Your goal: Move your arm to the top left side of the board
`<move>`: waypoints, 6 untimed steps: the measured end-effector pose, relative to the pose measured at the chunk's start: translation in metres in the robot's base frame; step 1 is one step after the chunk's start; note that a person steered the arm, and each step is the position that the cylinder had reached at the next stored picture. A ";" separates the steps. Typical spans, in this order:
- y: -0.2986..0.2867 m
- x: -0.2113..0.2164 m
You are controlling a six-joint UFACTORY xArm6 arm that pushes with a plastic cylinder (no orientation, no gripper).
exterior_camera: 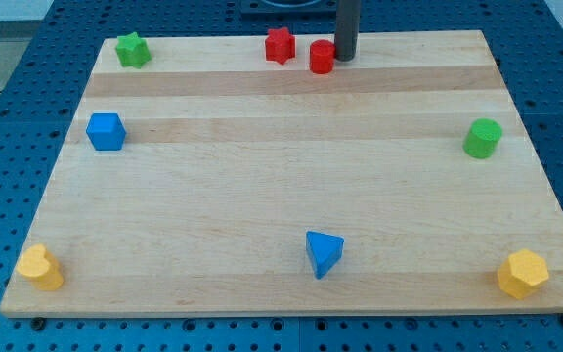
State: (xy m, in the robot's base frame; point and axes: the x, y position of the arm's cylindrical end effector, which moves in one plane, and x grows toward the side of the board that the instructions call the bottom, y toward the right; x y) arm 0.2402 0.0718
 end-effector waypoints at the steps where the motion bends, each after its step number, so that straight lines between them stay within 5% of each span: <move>1: -0.008 0.000; 3: 0.022 0.023; 4: 0.025 0.088; 6: -0.156 0.111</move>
